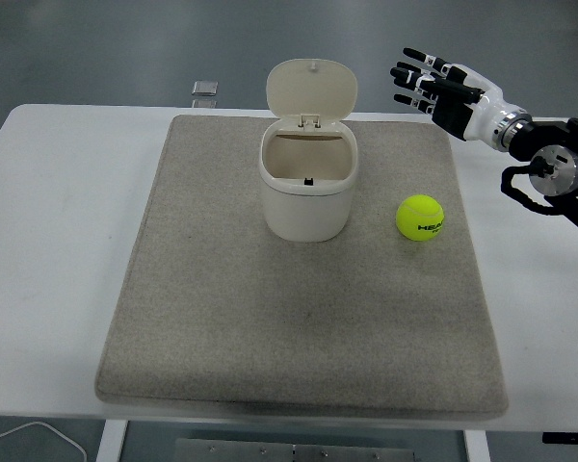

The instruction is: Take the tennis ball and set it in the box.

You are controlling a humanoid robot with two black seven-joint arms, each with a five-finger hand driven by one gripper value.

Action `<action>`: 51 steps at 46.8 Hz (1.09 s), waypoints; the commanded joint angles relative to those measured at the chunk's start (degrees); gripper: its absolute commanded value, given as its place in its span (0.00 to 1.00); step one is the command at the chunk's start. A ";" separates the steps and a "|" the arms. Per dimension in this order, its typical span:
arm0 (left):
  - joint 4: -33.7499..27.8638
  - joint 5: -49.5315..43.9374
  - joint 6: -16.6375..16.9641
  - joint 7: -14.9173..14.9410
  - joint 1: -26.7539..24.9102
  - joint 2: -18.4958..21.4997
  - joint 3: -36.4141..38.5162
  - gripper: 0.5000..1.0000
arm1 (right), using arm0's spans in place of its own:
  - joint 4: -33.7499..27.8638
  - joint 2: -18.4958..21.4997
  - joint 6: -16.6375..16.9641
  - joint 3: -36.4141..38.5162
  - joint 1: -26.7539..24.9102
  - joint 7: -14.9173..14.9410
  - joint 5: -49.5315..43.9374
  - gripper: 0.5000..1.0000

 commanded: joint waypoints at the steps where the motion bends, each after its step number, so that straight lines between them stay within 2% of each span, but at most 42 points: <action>1: -0.18 0.00 0.00 0.00 -0.01 0.00 0.00 0.98 | 0.02 0.01 0.04 0.00 -0.07 0.00 0.00 0.86; 40: 0.35 0.00 0.00 0.00 -0.36 0.00 0.00 0.98 | -0.07 0.01 0.30 0.08 -0.42 0.62 -0.09 0.86; 51: 0.35 0.00 0.00 0.00 -0.36 0.00 0.00 0.98 | -2.00 0.09 0.74 -0.09 -0.33 0.62 -0.09 0.86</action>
